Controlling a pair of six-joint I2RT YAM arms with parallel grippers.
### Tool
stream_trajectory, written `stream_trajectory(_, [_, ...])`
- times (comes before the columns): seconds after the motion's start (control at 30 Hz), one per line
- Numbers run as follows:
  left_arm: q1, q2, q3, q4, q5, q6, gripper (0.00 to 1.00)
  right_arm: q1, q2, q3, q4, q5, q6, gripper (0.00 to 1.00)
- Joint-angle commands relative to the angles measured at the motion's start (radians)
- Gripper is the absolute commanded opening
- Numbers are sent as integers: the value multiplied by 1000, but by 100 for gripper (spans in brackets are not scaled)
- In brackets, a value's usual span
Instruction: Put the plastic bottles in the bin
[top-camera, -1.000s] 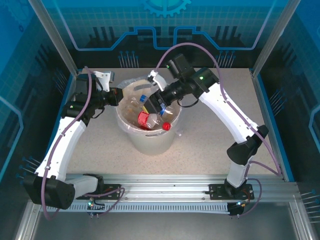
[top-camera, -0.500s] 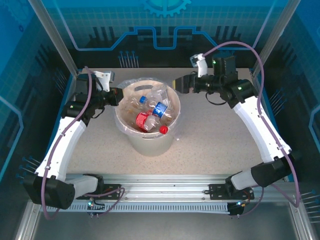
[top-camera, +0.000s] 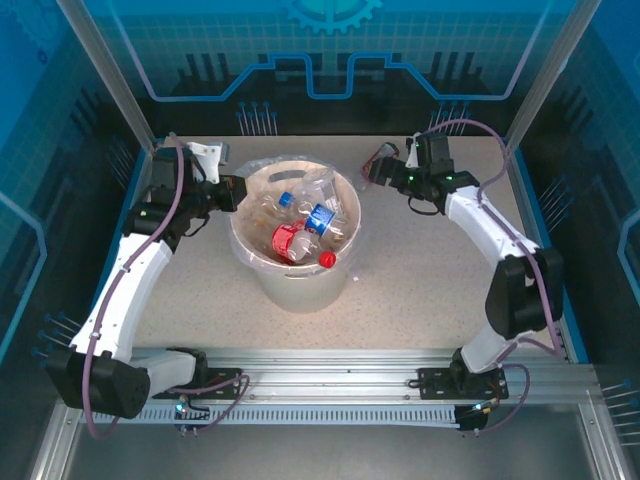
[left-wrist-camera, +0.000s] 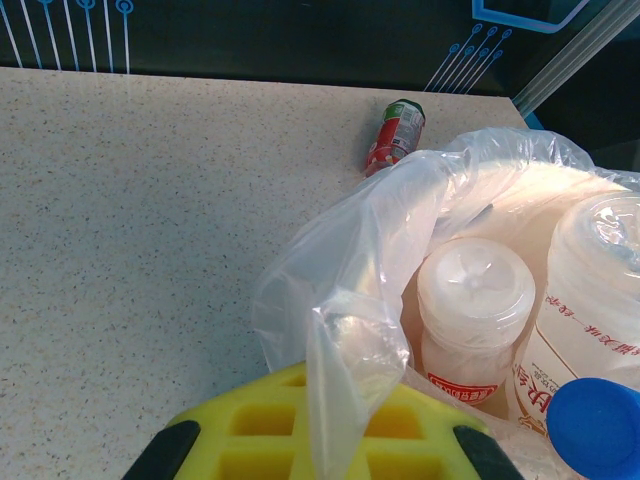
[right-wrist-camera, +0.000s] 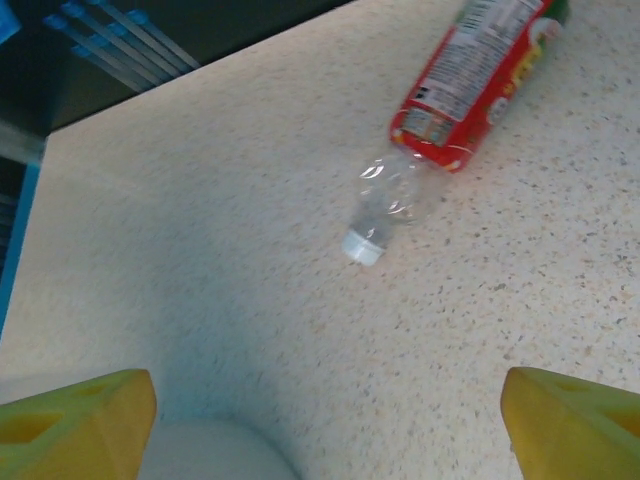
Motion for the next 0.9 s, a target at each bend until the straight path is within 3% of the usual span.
stream_trajectory(0.0, [7,8,-26,-55,17,-18,0,2,82,-16,155,113,98,92])
stream_trajectory(0.27, [7,9,-28,-55,21,-18,0,45,339,138,168,207,111,98])
stream_trajectory(0.5, [7,11,-26,-58,23,-15,0,75,523,237,268,221,236,100])
stream_trajectory(0.87, [15,-1,-26,-59,18,-10,0,103,746,539,57,336,182,99])
